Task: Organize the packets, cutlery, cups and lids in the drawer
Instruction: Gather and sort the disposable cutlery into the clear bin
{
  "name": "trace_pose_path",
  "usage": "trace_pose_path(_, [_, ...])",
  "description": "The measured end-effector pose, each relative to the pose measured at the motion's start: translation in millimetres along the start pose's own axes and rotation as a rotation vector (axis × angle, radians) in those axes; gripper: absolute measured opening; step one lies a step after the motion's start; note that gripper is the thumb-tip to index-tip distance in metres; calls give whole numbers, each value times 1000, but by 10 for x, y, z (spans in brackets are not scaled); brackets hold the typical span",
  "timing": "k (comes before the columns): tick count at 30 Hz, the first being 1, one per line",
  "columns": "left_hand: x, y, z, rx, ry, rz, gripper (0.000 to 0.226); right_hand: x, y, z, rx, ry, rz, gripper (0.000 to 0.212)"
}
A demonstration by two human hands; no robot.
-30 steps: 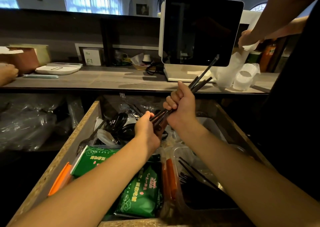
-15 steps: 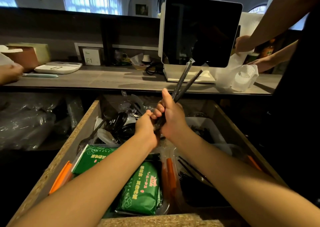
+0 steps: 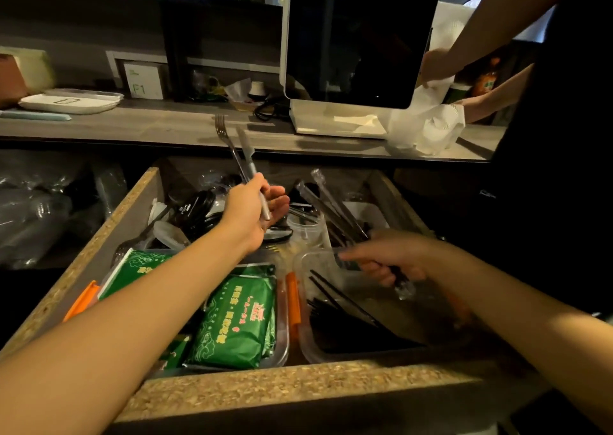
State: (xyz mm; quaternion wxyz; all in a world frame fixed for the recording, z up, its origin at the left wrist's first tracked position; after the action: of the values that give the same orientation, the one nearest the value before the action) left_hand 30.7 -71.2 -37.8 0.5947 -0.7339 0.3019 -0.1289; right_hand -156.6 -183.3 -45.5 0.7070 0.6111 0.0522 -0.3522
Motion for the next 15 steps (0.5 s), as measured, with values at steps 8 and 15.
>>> trace_pose_path(8, [-190,70,-229,309,280,-144,23,-112,-578,105,-237,109,-109,21])
trace_pose_path(15, [-304,132,-307,391,366,-148,24,-51,-368,100,-567,-33,134,47])
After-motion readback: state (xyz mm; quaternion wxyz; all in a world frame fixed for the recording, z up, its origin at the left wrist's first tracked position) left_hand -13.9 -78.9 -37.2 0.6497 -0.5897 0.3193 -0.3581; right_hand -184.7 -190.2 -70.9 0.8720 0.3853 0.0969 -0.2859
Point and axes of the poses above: each hand's wrist, its own x-axis towards the middle knuckle, its own z-axis out of the back of the hand, y = z × x, the point moved 4 cm from there along x, towards the middle knuckle, and after that the axes turned 13 degrees about x, right-handed, at the moved point
